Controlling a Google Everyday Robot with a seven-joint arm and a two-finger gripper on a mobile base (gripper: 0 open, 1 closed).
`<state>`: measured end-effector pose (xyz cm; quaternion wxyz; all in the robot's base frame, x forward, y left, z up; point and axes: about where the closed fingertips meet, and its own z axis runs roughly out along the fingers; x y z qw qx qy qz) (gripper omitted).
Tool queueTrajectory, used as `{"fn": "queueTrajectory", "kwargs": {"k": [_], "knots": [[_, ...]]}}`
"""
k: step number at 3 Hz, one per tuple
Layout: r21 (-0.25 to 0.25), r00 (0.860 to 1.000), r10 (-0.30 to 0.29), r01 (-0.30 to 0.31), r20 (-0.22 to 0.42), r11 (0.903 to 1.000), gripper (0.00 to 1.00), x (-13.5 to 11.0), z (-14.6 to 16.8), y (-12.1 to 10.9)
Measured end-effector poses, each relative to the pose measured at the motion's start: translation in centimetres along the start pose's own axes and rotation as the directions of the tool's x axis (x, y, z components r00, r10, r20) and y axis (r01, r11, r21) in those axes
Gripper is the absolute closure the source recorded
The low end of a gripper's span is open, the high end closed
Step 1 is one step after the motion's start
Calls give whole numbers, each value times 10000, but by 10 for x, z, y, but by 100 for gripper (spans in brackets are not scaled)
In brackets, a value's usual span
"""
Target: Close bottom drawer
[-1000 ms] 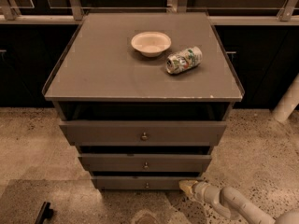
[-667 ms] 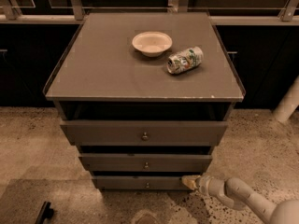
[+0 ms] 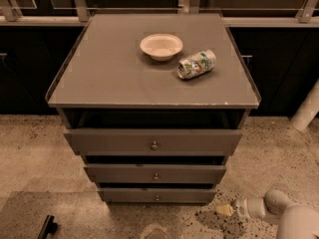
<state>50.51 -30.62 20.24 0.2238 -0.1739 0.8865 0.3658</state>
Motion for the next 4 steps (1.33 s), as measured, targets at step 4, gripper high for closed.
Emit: {"fn": "queueTrajectory", "kwargs": {"k": [4], "knots": [[-703, 9996, 8, -28, -272, 9975, 0, 9, -4, 17]]}}
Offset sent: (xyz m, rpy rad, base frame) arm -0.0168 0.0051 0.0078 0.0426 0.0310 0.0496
